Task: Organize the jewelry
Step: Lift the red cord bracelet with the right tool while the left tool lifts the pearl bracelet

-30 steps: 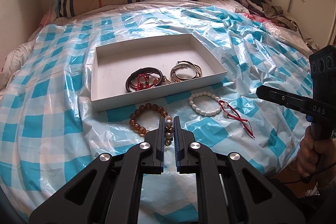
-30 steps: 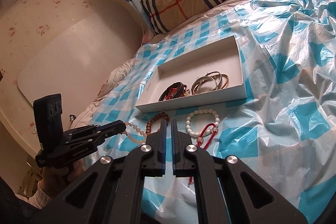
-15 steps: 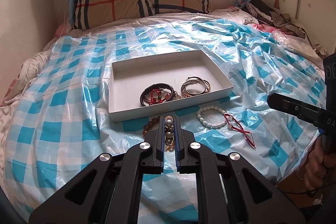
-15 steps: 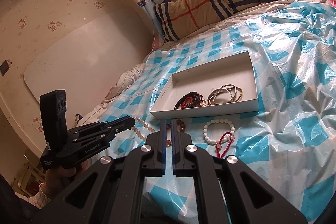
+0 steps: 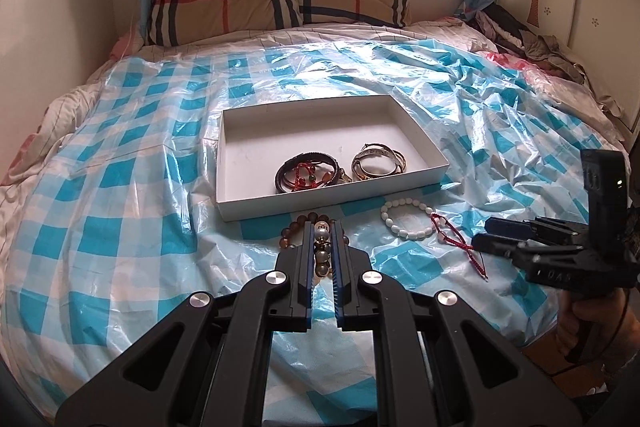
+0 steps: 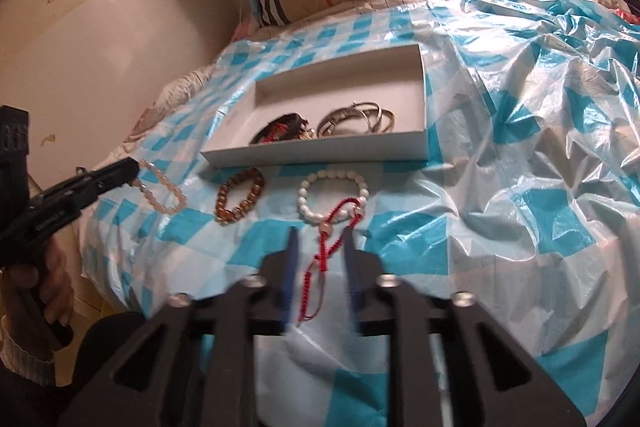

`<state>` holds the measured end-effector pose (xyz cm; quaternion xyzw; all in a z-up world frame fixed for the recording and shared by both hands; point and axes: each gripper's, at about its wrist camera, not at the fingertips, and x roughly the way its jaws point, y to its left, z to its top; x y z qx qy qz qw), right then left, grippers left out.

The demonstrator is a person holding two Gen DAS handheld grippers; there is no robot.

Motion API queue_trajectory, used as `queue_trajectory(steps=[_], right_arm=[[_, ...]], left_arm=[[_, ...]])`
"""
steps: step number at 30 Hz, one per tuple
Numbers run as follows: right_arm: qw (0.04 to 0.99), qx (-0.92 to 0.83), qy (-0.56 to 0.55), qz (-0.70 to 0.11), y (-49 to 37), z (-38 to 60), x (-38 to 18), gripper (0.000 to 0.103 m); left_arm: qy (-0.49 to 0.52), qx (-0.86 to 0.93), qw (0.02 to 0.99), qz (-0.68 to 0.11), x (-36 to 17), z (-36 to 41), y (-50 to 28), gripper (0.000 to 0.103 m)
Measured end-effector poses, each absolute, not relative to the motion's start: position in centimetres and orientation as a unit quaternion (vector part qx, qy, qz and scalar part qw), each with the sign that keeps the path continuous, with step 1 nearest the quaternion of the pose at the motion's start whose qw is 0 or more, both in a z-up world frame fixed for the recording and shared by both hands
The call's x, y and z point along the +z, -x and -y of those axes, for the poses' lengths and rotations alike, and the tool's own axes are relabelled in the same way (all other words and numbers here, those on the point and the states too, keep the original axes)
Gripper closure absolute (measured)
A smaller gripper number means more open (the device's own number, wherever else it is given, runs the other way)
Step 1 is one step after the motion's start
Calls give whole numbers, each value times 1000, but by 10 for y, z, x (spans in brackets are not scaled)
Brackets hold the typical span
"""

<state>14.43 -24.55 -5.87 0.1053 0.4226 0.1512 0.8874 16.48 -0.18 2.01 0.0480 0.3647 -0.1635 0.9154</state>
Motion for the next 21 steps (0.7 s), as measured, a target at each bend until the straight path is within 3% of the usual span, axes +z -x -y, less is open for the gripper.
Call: queue_trajectory(steps=[4, 6, 8, 9, 21], right_arm=[[886, 148, -62, -435, -152, 232, -75, 28], [889, 144, -32, -433, -152, 224, -74, 47], [889, 149, -47, -431, -150, 229, -71, 87], [887, 155, -63, -430, -150, 233, -68, 96], [889, 248, -210, -322, -117, 253, 2, 98]], left_arm=[[-50, -167, 913, -370, 14, 5, -168, 96], [-51, -168, 912, -371, 13, 8, -168, 96], [-51, -169, 912, -369, 14, 10, -167, 96], [-52, -170, 913, -368, 16, 11, -166, 96], [-57, -170, 920, -347, 33, 13, -156, 96]])
